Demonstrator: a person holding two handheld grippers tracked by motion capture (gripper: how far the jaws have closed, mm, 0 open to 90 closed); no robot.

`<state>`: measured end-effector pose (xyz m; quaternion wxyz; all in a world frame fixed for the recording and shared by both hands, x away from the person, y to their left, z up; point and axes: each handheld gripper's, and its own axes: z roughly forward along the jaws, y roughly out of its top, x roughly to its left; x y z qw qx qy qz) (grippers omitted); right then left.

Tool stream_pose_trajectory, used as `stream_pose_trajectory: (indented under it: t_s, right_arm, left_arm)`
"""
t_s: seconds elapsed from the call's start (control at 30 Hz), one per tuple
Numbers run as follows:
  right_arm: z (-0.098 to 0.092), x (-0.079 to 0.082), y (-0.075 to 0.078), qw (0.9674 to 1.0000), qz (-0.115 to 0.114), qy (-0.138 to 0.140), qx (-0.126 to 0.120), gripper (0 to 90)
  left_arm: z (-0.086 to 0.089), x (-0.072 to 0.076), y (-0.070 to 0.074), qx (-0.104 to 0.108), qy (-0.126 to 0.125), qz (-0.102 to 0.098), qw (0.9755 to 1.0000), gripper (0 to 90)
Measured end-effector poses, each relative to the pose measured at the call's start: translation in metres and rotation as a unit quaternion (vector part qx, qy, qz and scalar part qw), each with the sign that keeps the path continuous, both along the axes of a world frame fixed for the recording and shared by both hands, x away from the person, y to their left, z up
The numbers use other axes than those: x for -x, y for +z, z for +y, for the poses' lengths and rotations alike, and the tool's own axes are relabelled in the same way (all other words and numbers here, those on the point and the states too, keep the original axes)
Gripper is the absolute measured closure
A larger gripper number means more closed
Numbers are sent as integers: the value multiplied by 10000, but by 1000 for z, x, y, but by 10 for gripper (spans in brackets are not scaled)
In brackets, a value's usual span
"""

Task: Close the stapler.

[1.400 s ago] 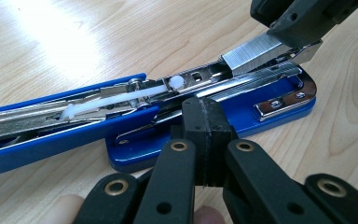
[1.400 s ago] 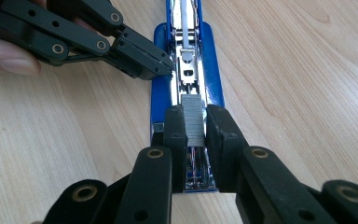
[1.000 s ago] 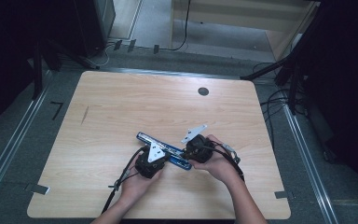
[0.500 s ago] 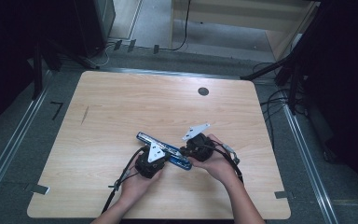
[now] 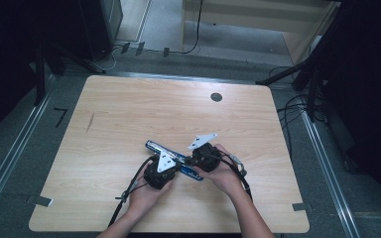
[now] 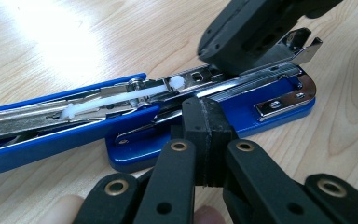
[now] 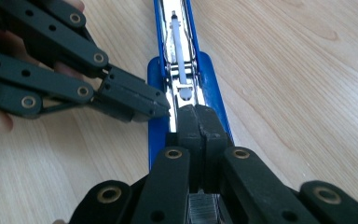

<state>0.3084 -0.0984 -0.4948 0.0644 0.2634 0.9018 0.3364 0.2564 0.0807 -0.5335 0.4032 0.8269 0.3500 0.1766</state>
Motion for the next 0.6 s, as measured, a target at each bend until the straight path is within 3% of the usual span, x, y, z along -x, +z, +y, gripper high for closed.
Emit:
stream_pose_trajectory:
  t_s: [0.6]
  right_arm:
    - [-12, 6, 0, 10000, -27, 8, 10, 900]
  left_arm:
    - [0, 0, 0, 7, 5, 0, 10000, 900]
